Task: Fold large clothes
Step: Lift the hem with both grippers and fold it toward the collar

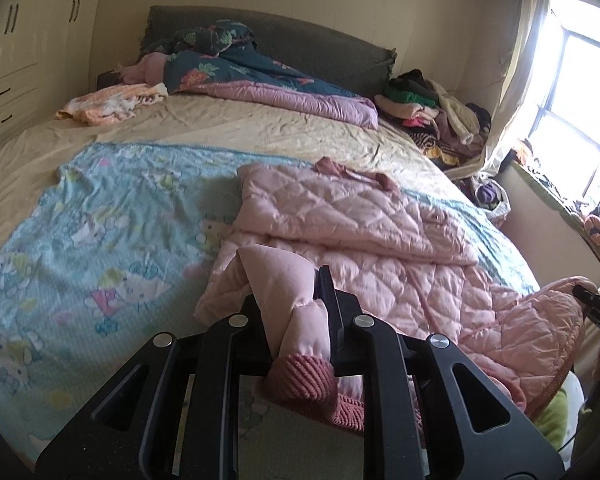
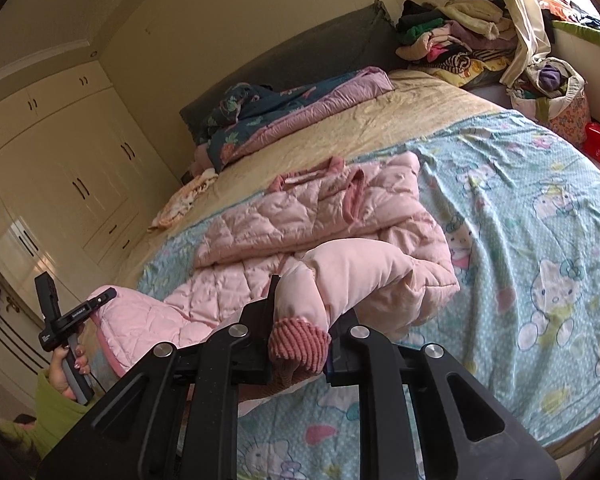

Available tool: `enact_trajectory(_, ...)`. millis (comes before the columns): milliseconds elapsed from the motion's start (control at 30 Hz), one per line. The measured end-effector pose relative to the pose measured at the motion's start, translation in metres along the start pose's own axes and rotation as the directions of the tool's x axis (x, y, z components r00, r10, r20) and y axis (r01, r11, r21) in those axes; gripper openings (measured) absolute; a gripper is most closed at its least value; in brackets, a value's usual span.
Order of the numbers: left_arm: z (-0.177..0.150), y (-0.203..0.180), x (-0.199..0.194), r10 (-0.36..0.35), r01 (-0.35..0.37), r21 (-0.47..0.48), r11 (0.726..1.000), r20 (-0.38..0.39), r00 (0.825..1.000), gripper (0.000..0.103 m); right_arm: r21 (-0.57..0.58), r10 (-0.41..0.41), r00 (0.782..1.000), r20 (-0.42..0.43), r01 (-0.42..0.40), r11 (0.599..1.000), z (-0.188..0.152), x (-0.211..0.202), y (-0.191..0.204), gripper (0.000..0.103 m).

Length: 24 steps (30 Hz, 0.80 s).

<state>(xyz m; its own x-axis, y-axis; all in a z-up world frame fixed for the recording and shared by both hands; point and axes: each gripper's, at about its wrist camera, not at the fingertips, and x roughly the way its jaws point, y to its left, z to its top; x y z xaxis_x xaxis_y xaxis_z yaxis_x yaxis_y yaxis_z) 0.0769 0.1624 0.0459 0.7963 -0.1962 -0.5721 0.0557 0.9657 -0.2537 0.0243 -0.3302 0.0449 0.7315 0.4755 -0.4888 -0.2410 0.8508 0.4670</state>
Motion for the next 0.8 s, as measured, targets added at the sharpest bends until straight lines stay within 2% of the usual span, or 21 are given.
enact_trajectory(367,0.035,0.001,-0.013,-0.014,0.018,-0.047,0.999,0.08,0.997,0.011,0.05,0.026,0.997,0.069,-0.029,0.998,0.028,-0.008,0.001,0.016)
enact_trajectory(800,0.073,0.001,-0.001,0.044,-0.032,-0.088,0.996,0.139,0.989,0.011,0.125,0.046,0.988,0.147,-0.065,0.99,0.067,-0.004,-0.001,0.016)
